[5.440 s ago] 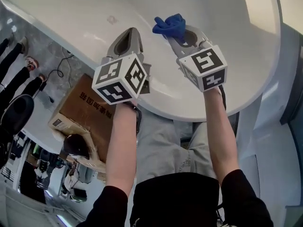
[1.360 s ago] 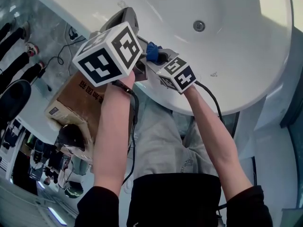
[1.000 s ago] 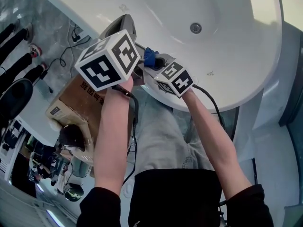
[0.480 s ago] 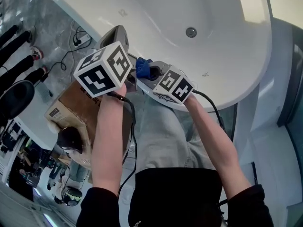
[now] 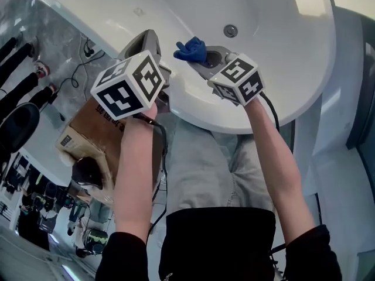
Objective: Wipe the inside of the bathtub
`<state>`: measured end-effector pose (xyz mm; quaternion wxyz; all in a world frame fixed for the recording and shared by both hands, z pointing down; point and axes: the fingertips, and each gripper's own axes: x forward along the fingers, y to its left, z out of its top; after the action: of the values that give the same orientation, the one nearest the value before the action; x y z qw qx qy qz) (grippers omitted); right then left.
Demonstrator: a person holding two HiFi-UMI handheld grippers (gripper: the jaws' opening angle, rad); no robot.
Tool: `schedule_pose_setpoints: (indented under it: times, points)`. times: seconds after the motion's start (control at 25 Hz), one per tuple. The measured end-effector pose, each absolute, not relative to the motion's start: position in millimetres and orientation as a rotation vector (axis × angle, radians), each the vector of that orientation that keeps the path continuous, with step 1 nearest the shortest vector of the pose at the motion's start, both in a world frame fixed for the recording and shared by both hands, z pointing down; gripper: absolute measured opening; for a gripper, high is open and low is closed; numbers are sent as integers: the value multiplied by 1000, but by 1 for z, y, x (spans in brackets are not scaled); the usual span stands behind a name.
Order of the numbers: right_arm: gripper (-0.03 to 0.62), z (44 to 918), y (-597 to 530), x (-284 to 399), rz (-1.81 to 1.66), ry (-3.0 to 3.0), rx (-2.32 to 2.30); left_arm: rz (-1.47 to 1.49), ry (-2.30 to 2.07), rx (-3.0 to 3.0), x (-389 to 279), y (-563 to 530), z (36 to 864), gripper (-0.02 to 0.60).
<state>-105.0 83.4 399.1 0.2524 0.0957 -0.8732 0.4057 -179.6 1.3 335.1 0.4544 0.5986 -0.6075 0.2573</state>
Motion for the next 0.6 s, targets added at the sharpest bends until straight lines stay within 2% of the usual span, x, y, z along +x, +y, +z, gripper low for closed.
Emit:
schedule_pose_setpoints:
  times: [0.6]
  points:
    - [75, 543, 37, -47, 1129, -2208, 364, 687, -1367, 1514, -126, -28, 445, 2]
